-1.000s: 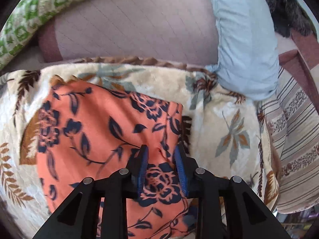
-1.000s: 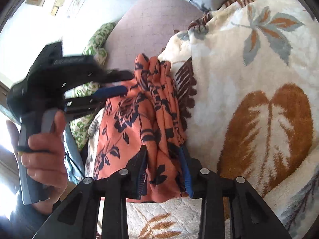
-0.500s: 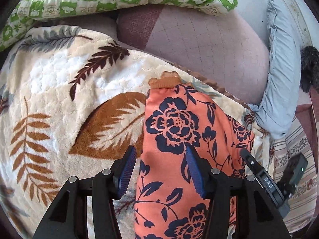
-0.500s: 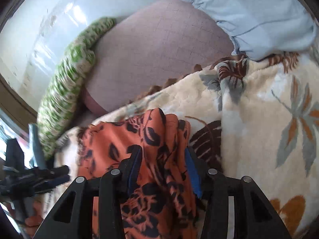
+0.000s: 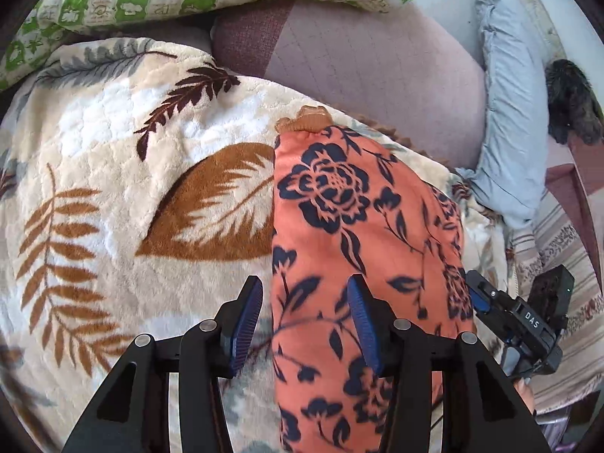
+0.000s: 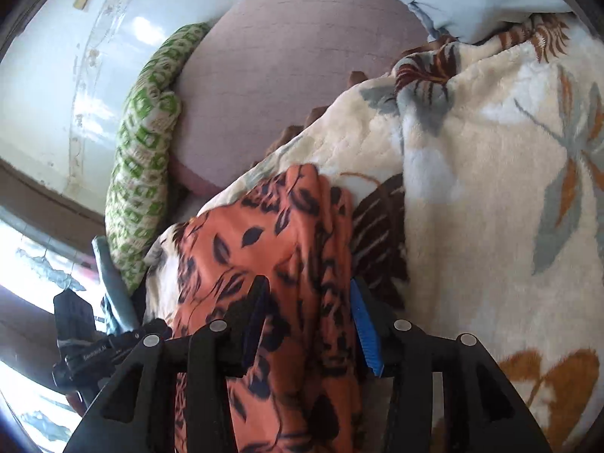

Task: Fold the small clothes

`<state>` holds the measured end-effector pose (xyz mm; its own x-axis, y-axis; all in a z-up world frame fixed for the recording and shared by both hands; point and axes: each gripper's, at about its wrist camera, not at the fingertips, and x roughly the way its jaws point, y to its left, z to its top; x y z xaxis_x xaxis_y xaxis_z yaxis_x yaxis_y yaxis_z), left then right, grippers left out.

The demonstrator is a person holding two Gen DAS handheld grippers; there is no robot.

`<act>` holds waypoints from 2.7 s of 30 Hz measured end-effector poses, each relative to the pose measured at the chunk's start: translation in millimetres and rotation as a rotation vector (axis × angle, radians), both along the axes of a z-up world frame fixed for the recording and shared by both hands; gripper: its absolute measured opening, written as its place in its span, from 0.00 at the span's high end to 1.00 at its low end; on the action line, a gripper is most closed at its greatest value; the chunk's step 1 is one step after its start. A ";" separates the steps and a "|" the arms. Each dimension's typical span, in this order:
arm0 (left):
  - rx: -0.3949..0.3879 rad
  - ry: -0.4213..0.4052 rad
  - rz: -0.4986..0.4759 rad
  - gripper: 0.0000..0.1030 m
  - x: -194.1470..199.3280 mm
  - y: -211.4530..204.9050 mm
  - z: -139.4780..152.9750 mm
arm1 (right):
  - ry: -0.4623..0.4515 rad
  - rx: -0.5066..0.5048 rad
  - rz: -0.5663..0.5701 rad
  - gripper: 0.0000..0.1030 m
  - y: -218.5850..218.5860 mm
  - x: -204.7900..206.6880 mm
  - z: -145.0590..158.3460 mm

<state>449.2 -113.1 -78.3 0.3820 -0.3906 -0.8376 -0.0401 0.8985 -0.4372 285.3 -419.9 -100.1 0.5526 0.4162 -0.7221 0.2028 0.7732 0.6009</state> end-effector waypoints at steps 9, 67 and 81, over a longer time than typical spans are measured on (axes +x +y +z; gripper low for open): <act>0.280 -0.024 -0.130 0.55 -79.2 -49.0 -17.5 | 0.051 -0.314 0.031 0.41 29.8 -46.9 -13.3; -0.187 0.035 0.108 0.60 -205.7 187.8 1.0 | -0.015 0.072 0.245 0.68 169.2 -111.2 -11.4; -0.185 0.029 0.125 0.47 -204.9 192.0 -28.3 | 0.029 0.095 0.179 0.41 109.9 -129.8 -25.9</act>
